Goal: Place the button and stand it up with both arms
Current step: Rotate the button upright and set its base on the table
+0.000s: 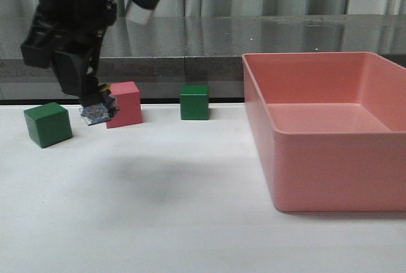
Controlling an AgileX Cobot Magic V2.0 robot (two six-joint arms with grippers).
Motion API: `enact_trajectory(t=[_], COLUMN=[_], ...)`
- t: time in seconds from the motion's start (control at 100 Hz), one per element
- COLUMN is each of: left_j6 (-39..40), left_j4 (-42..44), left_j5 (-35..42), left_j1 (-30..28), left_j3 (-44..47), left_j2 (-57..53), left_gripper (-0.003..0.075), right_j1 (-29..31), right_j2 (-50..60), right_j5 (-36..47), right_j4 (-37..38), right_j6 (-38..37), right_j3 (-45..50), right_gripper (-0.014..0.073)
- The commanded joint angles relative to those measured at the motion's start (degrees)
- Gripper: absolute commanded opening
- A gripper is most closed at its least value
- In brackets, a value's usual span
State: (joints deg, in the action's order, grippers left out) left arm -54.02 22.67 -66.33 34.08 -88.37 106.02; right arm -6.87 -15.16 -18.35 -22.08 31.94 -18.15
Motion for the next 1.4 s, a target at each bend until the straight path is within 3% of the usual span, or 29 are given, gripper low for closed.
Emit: enact_trajectory(t=[0.0, 0.65, 0.77, 0.98, 1.04, 1.2, 1.39], left_j6=[1.03, 1.03, 1.03, 1.03, 1.03, 1.03, 1.35], left_j4=[5.00, 4.57, 3.76, 3.76, 3.76, 3.88, 6.93], left_j5=[0.37, -0.54, -0.54, -0.54, -0.34, -0.87, -6.82], left_j1=[1.95, 3.36, 3.36, 3.36, 3.36, 3.36, 2.89], left_j3=[-1.77, -1.77, -1.77, -1.77, -1.77, -1.77, -1.77], left_j2=[-0.15, 6.08, 6.08, 6.08, 6.08, 5.76, 5.17], left_gripper=[-0.0019, -0.0008, 0.0096, 0.0441, 0.0484, 0.0504, 0.0501], right_j1=[0.30, 0.30, 0.30, 0.30, 0.30, 0.30, 0.30], right_j2=[-0.42, -0.42, -0.42, -0.42, -0.42, -0.42, -0.42], right_j5=[3.78, 3.78, 3.78, 3.78, 3.78, 3.78, 3.78], right_j4=[-1.02, -1.02, -1.02, -1.02, -1.02, -1.02, -1.02], right_j6=[-0.18, -0.18, -0.18, -0.18, -0.18, -0.18, -0.18], right_j3=[-1.48, -1.48, -1.48, -1.48, -1.48, -1.48, -1.48], right_gripper=[-0.0061, -0.0061, -0.0061, -0.0061, -0.0061, -0.0061, -0.0061])
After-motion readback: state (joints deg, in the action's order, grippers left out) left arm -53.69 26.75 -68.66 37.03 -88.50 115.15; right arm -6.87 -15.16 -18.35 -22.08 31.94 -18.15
